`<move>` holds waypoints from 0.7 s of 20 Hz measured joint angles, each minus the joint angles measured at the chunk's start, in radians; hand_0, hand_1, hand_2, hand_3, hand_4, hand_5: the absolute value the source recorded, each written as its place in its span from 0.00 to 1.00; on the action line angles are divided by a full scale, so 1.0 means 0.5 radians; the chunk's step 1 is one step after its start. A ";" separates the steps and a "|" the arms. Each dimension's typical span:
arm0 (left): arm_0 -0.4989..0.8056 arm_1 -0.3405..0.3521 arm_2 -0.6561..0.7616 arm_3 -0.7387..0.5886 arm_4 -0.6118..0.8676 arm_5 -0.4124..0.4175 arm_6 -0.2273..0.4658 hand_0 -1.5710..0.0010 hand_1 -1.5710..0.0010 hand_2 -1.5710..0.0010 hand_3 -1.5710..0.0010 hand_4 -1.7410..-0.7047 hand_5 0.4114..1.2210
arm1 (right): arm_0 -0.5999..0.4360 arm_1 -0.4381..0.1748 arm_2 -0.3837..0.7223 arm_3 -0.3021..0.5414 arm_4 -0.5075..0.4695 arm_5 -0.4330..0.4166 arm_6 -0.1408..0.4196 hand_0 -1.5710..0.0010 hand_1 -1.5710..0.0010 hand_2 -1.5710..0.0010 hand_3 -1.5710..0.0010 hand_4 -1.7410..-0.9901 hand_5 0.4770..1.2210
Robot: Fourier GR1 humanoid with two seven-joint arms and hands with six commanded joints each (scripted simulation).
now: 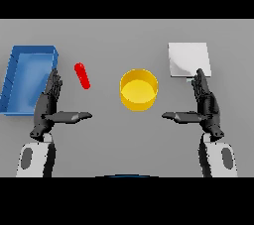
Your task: Pick up the red beaker and tilt it to pour out 1 green nut into yellow bowl. Pick up the yellow bowl and place it on the metallic measuring scale.
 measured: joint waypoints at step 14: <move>0.245 0.118 -0.204 -0.326 -0.211 -0.062 0.028 1.00 1.00 1.00 1.00 0.54 0.30 | 0.117 -0.195 0.133 -0.151 0.278 0.026 -0.074 1.00 1.00 1.00 1.00 0.69 0.15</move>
